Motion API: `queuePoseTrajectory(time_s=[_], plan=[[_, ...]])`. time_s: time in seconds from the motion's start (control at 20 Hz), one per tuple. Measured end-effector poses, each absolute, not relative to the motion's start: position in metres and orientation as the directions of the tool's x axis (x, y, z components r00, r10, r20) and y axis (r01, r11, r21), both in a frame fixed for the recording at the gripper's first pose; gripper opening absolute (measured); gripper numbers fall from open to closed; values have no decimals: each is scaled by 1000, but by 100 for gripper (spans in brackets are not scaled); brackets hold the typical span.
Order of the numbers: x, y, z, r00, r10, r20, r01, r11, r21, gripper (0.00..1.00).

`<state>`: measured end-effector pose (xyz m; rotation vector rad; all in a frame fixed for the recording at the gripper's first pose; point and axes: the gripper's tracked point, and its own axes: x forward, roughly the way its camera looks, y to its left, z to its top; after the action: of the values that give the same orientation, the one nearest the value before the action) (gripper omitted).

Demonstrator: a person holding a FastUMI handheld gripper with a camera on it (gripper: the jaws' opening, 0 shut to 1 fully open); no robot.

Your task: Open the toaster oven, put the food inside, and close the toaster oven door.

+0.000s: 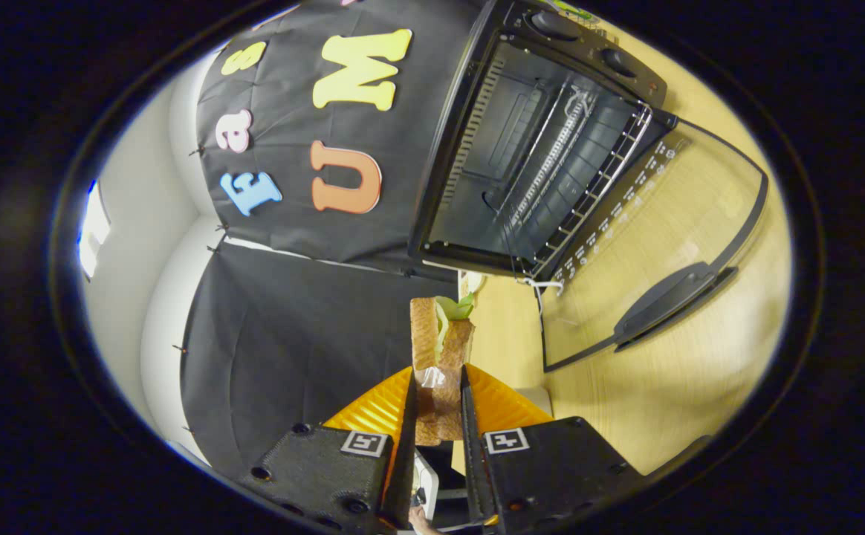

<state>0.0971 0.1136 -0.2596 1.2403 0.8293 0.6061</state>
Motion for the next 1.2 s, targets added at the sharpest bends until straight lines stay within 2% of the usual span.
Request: queuePoseTrajectory(time_s=[0.2, 0.4, 0.55, 0.65, 0.75, 1.0, 1.2], plan=[[135, 76, -276, 725, 651, -225, 99, 224, 969, 34], [172, 55, -304, 800, 549, -244, 179, 169, 969, 34], [189, 41, -301, 858, 470, -206, 168, 123, 978, 34], [210, 27, -311, 893, 390, -224, 185, 135, 973, 35], [225, 21, -322, 904, 344, -253, 207, 164, 964, 36], [245, 20, -336, 901, 331, -280, 245, 145, 959, 37], [255, 31, -343, 863, 372, -341, 267, 238, 934, 39]])
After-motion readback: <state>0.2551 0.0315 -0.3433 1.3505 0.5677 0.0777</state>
